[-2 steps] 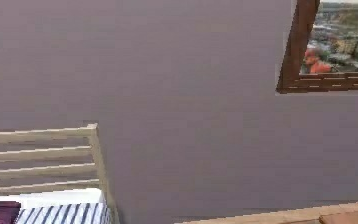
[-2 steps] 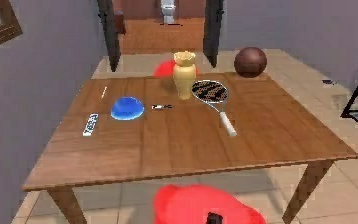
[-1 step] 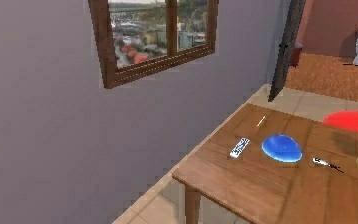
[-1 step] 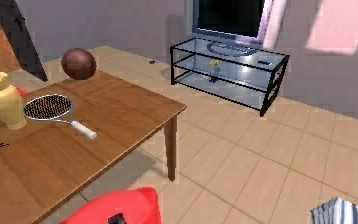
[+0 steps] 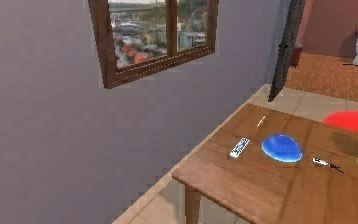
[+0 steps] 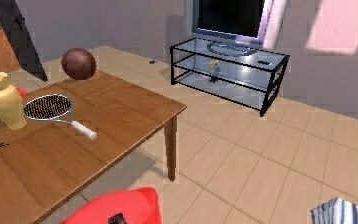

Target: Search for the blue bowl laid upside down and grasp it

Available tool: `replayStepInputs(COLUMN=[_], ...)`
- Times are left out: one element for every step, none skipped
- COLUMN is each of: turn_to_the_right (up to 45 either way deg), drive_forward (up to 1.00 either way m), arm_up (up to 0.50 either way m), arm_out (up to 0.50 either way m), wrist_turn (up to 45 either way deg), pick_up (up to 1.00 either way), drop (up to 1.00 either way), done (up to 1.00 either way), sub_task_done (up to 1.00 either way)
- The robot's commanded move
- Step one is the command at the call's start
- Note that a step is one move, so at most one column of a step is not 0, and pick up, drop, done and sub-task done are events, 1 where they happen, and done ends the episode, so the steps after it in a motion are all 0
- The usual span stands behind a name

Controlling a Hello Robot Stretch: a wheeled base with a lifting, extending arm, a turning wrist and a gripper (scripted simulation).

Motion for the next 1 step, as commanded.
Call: replayStepInputs(turn_to_the_right=[-6.0], drive_forward=[0.0], arm_up=[0.0], arm_out=[0.0], wrist_turn=[0.0], pick_up=[0.0], drop=[0.0], done=[0.0], sub_task_done=[0.0])
